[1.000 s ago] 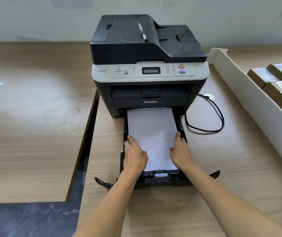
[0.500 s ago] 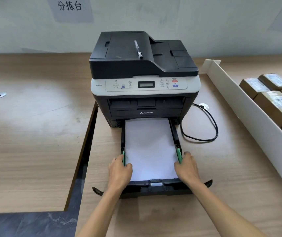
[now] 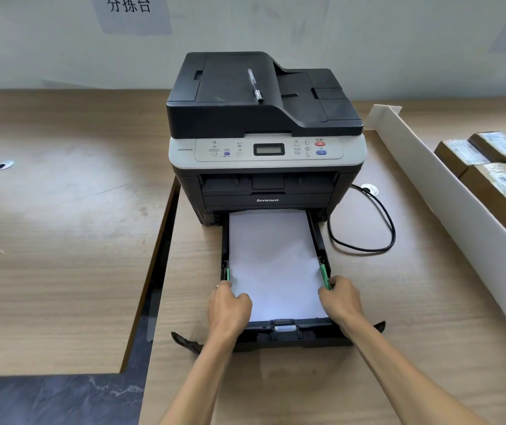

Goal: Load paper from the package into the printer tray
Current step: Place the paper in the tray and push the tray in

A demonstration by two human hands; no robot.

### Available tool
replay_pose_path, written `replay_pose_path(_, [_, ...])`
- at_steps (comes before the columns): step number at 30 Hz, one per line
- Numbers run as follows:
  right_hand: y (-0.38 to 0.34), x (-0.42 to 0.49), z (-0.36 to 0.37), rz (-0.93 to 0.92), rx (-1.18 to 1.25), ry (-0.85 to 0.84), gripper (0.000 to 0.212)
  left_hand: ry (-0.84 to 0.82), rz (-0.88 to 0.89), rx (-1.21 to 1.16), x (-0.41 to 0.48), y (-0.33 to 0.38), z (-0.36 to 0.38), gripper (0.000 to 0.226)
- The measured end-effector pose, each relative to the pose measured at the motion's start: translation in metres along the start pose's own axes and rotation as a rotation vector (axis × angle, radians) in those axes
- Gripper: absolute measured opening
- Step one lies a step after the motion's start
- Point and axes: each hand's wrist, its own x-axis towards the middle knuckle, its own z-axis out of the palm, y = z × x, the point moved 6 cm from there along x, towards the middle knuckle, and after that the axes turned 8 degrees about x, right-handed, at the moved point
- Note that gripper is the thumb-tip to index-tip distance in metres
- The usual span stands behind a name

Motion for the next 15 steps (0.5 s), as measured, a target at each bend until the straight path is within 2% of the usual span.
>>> replay_pose_path(7, [-0.004,-0.005,-0.007,-0.029,-0.004,-0.06,0.033,-0.043,0.005,-0.129,0.003,-0.005,-0.014,0.053])
replay_pose_path(9, [-0.006,-0.007,-0.014,-0.051,-0.039,-0.077,0.039,-0.062,0.041,-0.091,0.002,-0.007,-0.022,0.048])
replay_pose_path(12, [0.0,-0.006,-0.031,-0.093,-0.177,-0.078,0.048,0.046,0.174,0.037,0.0,-0.014,-0.041,0.041])
replay_pose_path(15, [0.014,-0.006,-0.053,-0.146,-0.375,0.012,0.048,0.158,0.328,0.148,-0.007,-0.031,-0.053,0.035])
